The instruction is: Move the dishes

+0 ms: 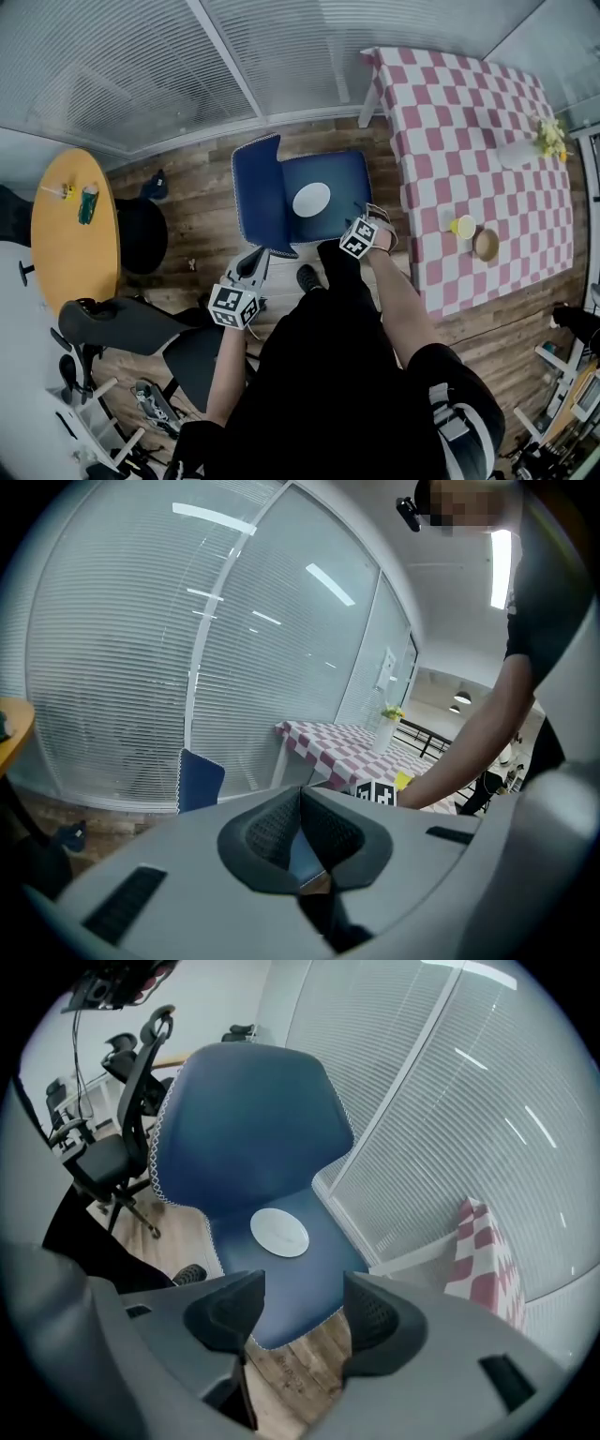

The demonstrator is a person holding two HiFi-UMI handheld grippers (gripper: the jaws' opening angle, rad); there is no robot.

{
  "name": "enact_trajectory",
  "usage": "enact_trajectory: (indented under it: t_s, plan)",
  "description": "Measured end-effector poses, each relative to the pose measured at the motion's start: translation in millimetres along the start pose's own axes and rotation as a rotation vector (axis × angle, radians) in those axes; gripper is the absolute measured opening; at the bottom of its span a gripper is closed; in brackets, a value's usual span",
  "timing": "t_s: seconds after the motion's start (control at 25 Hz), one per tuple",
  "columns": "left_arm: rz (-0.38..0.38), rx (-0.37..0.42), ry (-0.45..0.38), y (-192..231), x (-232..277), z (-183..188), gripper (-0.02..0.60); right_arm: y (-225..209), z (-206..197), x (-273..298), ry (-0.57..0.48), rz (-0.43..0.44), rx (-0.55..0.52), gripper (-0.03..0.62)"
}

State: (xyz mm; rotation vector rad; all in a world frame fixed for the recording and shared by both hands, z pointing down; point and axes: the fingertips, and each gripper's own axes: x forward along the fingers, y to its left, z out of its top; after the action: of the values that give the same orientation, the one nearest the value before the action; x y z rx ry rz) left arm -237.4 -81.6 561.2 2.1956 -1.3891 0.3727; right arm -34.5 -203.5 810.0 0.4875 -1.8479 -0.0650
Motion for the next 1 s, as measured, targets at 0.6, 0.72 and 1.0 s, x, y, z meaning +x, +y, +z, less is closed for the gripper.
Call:
enact_trajectory:
  t_s: [0.6, 0.72, 1.0]
  plan:
    - [-0.017, -0.060, 0.096, 37.7, 86.0, -3.1, 0.023, -4.2, 12.1, 118.8, -0.145, 0.286, 0.648, 0.273]
    - [-0.026, -0.077, 0.098, 44.9, 106.1, -10.8, 0.023, -14.8, 6.4, 147.2, -0.164, 0.293, 0.754, 0.265]
    - [-0.053, -0.121, 0.112, 60.3, 148.4, -38.9, 0.023, -7.4, 8.0, 211.2, -0.260, 0.510, 1.079, 0.258]
